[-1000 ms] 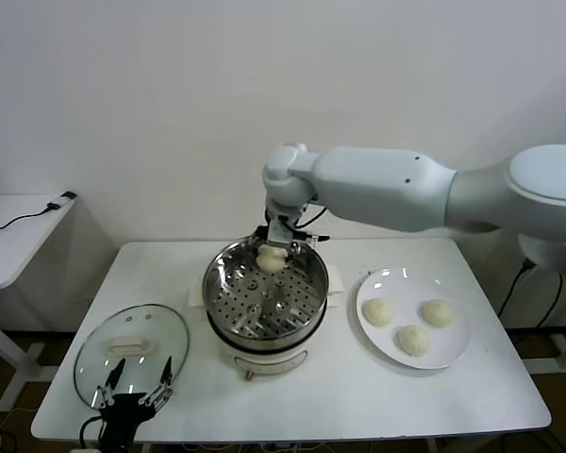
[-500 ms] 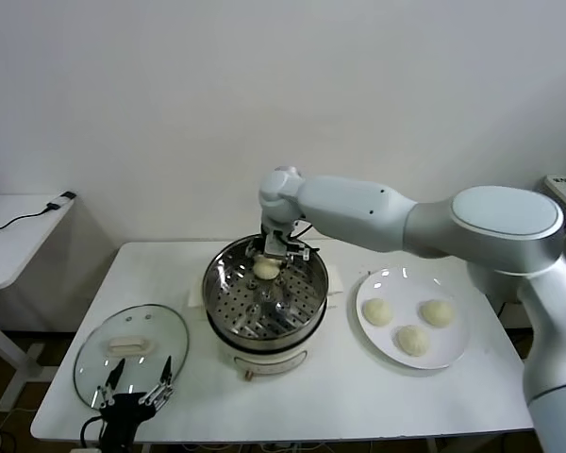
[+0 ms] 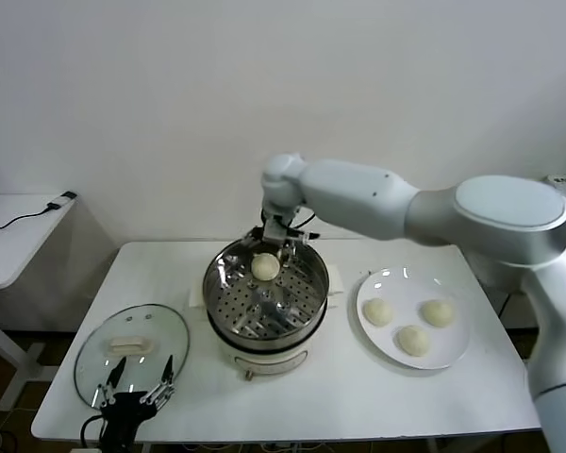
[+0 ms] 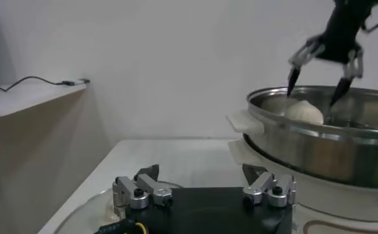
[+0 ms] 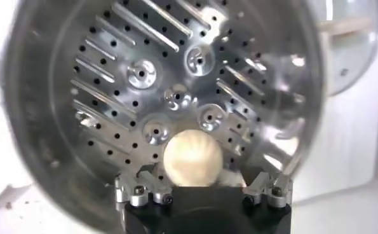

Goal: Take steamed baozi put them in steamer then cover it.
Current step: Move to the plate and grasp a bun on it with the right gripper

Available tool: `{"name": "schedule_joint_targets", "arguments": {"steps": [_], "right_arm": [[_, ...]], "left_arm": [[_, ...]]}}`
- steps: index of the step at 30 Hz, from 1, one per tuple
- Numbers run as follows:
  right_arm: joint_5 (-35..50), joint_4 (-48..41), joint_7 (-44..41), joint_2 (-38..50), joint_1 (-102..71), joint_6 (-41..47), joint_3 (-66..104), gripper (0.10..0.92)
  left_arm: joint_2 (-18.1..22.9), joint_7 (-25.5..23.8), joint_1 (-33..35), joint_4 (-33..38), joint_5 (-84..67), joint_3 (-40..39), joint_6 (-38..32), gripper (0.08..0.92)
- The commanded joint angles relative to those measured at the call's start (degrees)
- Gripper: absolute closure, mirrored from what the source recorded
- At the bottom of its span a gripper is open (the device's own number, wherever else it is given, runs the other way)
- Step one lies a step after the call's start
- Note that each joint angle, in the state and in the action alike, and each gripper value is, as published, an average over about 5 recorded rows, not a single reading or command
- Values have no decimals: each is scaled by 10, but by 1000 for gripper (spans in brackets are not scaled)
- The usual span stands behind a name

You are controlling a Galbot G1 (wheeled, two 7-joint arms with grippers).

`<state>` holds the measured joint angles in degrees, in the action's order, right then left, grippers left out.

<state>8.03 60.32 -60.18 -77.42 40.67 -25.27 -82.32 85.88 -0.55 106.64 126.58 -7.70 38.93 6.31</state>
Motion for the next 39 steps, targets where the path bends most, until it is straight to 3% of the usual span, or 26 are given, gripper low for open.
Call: {"name": "schedule_joint_targets", "arguments": {"steps": [1, 6, 13, 23, 39], "right_arm": [[301, 108, -61, 181, 175, 204, -148, 203], [289, 154, -4, 285, 149, 362, -220, 203], [279, 188, 68, 329, 24, 461, -177, 203], [205, 133, 111, 305, -139, 518, -72, 203], [165, 49, 120, 272, -218, 516, -10, 203]], "left_arm": [[0, 0, 0, 6, 1, 0, 1, 177], [0, 0, -1, 9, -3, 2, 0, 177], [1, -1, -3, 9, -4, 2, -1, 177], [2, -3, 1, 10, -7, 8, -9, 177], [10, -2, 5, 9, 3, 5, -14, 177]]}}
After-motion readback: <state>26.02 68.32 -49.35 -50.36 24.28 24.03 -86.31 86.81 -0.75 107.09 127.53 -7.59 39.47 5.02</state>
